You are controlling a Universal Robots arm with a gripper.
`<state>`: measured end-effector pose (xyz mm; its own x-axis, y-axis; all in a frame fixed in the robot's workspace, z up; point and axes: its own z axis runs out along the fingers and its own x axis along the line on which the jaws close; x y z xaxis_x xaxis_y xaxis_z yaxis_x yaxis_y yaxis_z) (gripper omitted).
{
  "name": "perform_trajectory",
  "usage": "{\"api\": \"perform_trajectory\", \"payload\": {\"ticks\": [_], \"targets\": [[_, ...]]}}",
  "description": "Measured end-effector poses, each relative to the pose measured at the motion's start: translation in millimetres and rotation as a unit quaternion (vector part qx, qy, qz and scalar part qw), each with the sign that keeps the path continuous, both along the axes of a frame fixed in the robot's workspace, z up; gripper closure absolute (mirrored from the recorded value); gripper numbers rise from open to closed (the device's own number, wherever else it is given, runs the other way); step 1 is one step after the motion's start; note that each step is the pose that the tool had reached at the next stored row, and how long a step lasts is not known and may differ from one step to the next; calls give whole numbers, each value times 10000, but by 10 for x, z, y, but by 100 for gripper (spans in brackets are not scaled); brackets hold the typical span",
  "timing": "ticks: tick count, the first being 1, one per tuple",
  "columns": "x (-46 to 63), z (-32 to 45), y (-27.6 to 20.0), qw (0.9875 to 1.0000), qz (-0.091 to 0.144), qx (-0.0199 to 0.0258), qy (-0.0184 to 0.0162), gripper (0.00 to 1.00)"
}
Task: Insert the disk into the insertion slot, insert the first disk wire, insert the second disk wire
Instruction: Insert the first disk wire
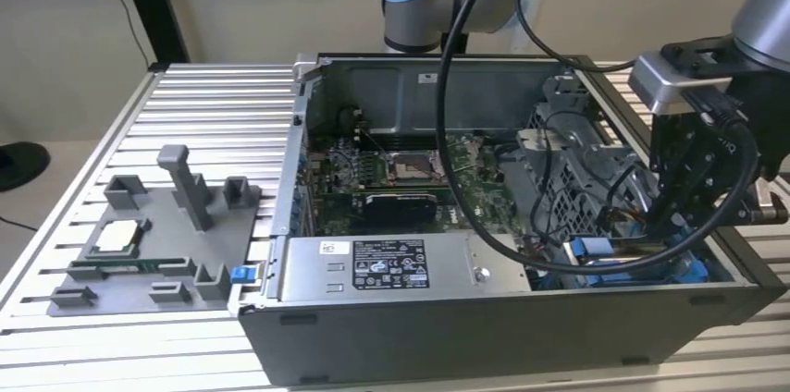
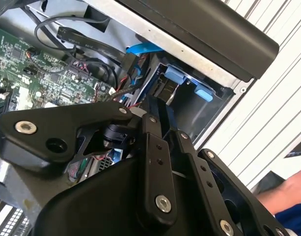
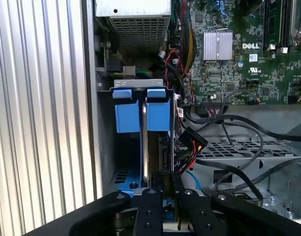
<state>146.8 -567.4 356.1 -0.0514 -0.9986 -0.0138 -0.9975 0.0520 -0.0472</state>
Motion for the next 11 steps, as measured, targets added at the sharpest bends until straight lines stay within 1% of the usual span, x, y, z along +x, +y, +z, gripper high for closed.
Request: {"api": "perform_trajectory", "payload": {"ticks": [11], "targets": [[4, -34, 1, 10000, -1, 14, 0, 100]]}}
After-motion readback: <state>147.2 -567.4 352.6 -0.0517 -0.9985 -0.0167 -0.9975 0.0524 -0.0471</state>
